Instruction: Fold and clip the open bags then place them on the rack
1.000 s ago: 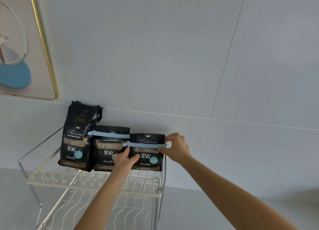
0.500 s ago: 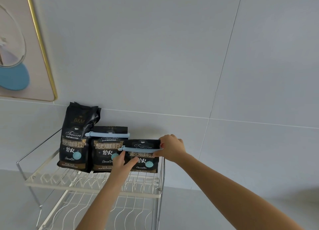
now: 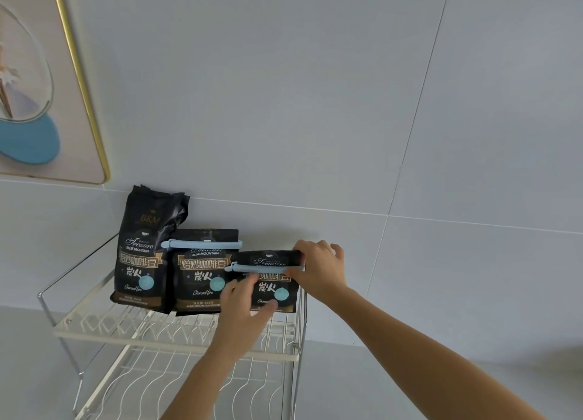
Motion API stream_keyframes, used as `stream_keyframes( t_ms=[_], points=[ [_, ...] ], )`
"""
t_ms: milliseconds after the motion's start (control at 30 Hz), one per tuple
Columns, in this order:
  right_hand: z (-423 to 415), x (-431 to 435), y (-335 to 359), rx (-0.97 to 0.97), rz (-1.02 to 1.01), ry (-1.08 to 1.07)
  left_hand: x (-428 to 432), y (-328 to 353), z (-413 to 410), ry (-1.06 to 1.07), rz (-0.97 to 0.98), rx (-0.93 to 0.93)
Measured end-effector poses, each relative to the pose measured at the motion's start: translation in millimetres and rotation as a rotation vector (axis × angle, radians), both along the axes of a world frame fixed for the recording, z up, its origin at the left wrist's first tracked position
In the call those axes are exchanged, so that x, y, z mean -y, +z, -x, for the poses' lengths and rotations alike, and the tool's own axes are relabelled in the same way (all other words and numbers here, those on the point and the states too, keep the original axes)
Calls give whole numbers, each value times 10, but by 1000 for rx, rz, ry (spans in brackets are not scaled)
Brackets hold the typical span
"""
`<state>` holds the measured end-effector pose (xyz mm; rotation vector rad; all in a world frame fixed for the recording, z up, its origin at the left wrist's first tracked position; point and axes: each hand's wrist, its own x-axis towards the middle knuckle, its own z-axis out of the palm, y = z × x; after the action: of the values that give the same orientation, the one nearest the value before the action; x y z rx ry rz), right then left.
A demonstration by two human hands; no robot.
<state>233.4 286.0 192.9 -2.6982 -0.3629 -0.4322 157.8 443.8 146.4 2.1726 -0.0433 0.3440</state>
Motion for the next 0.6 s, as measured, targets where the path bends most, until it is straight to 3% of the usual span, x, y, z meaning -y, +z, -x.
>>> stream_keyframes(
  t_ms=[100,167,267,400,600],
  points=[
    [32,-58,-23,3,-39,-22,18,-98,-10,-40,-509,-55],
    [69,-75,-2,69,-27,14,44,-124,-27,-19,-672,-90],
    [138,-106,51,146,74,186,81,-143,-54,-2,-718,-116],
    [234,-183,130,-168,302,246,62,-157,-53,-13,-739,-152],
    [387,-150,174,-187,291,285,18,-53,6,-54,-639,-189]
  ],
)
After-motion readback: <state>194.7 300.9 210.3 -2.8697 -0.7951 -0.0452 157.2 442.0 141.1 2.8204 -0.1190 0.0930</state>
